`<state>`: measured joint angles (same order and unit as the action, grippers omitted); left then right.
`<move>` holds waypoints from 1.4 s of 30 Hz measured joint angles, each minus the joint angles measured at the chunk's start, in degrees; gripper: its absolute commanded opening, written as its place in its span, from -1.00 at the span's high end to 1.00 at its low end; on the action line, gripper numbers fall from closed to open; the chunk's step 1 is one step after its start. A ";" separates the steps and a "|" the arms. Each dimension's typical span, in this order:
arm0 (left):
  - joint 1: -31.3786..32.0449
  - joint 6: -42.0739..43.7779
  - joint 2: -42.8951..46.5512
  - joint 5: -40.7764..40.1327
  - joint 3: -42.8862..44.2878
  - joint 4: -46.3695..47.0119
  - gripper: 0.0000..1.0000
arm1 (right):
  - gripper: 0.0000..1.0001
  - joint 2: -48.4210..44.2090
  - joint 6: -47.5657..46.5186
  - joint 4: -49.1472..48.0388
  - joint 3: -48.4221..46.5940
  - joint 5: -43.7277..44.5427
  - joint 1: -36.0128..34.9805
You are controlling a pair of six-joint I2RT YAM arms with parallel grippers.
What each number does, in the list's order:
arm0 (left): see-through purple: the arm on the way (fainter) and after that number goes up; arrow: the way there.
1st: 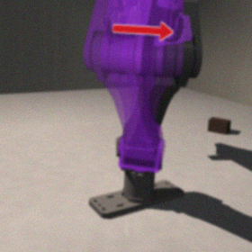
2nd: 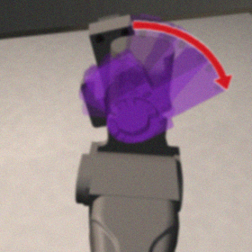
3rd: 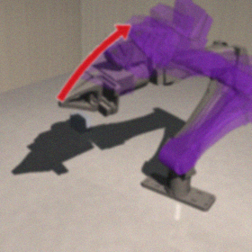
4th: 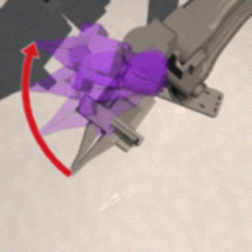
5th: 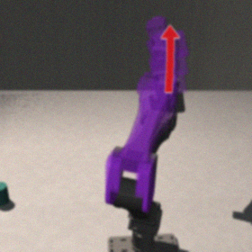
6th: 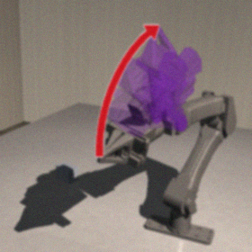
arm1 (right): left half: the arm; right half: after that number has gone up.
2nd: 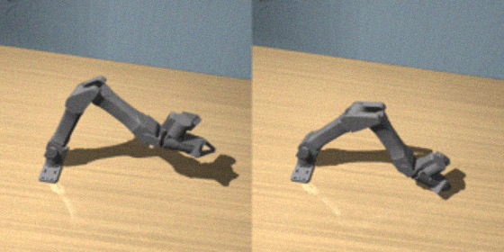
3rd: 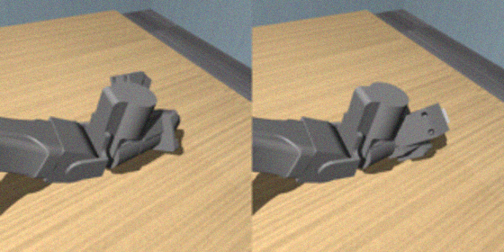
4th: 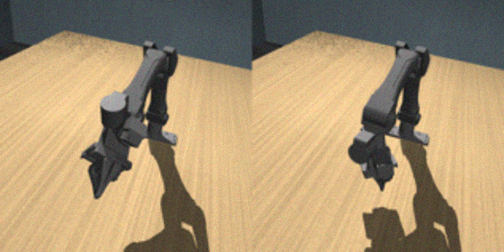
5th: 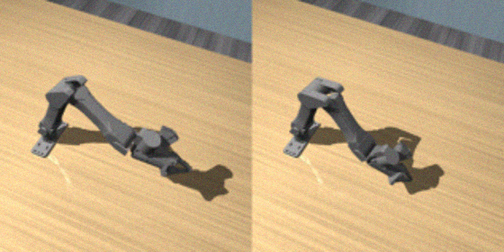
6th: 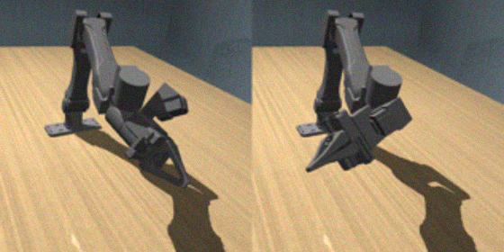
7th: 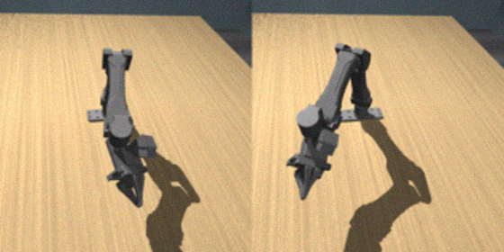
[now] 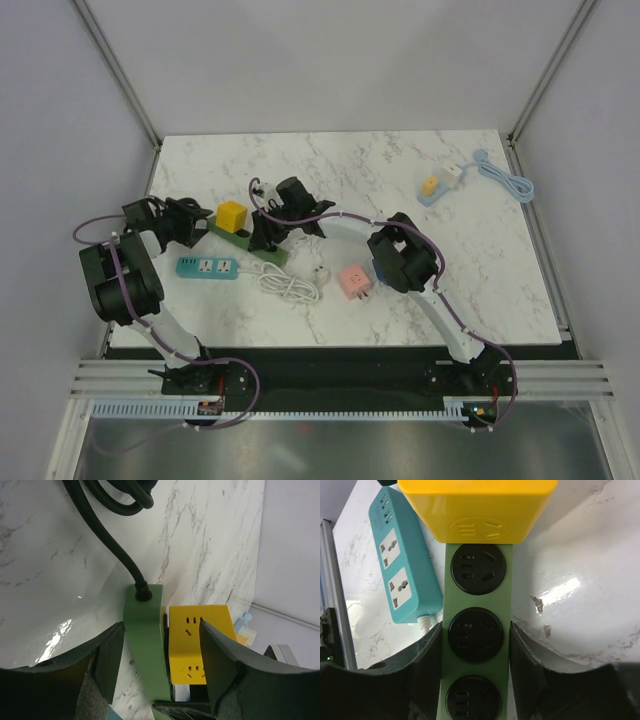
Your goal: Pull the plug off the socket
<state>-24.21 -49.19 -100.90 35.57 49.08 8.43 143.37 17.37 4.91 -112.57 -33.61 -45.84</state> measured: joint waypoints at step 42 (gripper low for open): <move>6.34 1.84 -0.46 -9.11 0.83 -2.82 0.96 | -0.96 3.43 11.06 -15.37 -9.40 -9.64 6.21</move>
<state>-17.87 -47.35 -101.36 26.46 49.91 5.61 146.80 28.42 -10.46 -121.97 -43.24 -39.64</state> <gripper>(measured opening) 0.404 0.980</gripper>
